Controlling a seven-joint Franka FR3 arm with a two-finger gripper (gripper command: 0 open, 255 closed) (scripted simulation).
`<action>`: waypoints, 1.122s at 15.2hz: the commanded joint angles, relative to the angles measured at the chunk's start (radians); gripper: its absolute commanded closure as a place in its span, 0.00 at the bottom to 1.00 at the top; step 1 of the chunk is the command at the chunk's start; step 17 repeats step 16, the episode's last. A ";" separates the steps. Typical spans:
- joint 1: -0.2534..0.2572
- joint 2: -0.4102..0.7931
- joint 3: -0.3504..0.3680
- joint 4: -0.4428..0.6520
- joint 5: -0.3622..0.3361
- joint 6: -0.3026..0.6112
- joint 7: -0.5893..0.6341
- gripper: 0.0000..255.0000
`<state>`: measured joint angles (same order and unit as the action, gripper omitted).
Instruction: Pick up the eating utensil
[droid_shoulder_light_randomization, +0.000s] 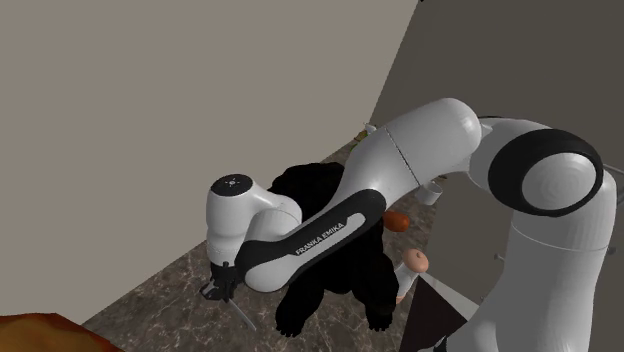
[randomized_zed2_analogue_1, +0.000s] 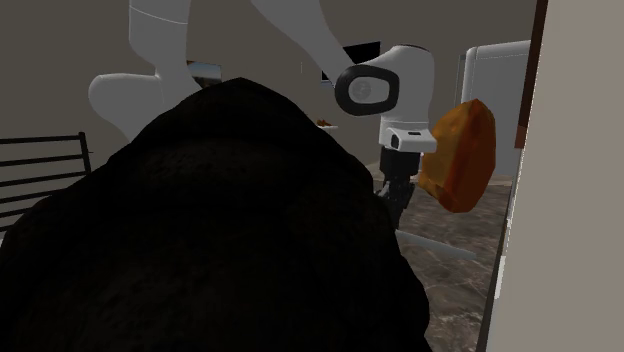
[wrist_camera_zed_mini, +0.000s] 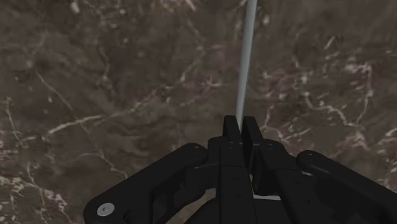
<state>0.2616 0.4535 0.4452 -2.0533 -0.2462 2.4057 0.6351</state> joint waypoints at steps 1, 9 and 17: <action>-0.006 -0.015 0.006 0.001 0.010 -0.015 -0.007 1.00; -0.029 -0.095 0.037 0.011 0.061 -0.098 -0.038 1.00; -0.040 -0.142 0.052 0.026 0.091 -0.153 -0.058 1.00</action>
